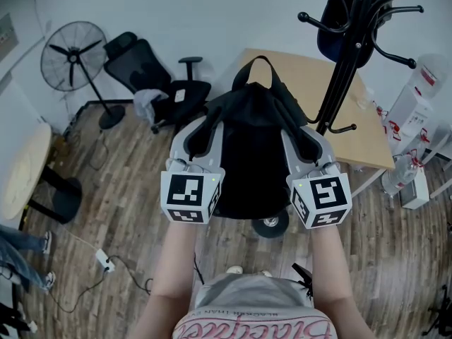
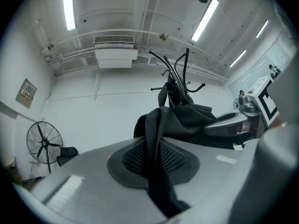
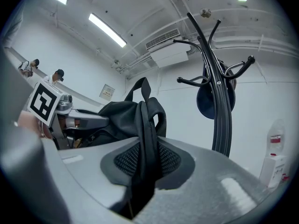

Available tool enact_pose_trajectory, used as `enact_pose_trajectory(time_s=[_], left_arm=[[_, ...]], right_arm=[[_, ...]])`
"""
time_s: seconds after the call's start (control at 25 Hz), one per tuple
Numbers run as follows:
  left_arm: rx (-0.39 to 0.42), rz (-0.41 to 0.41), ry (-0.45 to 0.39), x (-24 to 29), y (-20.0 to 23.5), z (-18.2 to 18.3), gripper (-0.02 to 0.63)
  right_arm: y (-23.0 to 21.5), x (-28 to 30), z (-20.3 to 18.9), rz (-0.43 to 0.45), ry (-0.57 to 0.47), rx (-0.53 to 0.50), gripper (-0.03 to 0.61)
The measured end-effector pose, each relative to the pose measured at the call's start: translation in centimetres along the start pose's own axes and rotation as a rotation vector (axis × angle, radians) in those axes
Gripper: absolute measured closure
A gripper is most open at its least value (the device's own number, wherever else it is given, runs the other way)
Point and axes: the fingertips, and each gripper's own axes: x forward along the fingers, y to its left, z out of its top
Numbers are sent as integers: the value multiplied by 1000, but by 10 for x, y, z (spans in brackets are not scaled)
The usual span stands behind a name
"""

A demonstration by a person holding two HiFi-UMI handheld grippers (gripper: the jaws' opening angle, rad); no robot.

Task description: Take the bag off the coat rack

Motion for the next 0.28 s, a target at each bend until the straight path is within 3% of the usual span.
enact_pose_trajectory(time_s=[0.28], left_arm=[[-6,-1,-3,-4,-1,1,545]], right_arm=[[2,-3,0,-3,0,-6,514]])
